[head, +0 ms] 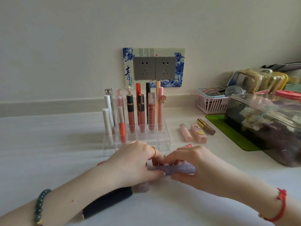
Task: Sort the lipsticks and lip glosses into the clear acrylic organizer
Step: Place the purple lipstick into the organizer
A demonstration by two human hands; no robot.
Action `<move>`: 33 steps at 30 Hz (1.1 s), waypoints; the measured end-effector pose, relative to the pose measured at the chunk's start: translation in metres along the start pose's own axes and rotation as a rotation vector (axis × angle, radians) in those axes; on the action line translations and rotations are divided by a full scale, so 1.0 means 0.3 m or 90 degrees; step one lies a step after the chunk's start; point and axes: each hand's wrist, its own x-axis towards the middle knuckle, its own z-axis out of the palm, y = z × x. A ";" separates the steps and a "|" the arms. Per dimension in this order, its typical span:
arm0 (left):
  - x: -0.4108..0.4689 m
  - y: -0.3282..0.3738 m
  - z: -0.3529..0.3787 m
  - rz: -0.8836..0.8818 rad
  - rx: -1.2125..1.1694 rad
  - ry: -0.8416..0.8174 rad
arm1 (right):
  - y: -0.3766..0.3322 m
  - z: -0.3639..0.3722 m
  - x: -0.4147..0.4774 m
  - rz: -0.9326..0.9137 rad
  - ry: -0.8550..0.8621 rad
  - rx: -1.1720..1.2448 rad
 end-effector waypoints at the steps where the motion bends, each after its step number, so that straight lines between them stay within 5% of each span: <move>1: -0.001 -0.001 0.001 -0.001 -0.004 0.005 | -0.003 0.003 -0.003 -0.001 0.005 -0.003; 7: -0.006 0.003 -0.008 0.031 -0.049 0.050 | -0.005 0.004 0.000 0.027 0.040 0.026; 20: 0.008 -0.001 -0.080 0.029 -0.480 0.267 | -0.070 -0.087 0.078 -0.009 0.258 0.249; 33: 0.030 -0.136 -0.115 -0.092 -0.543 0.403 | -0.117 -0.076 0.383 0.020 0.357 0.349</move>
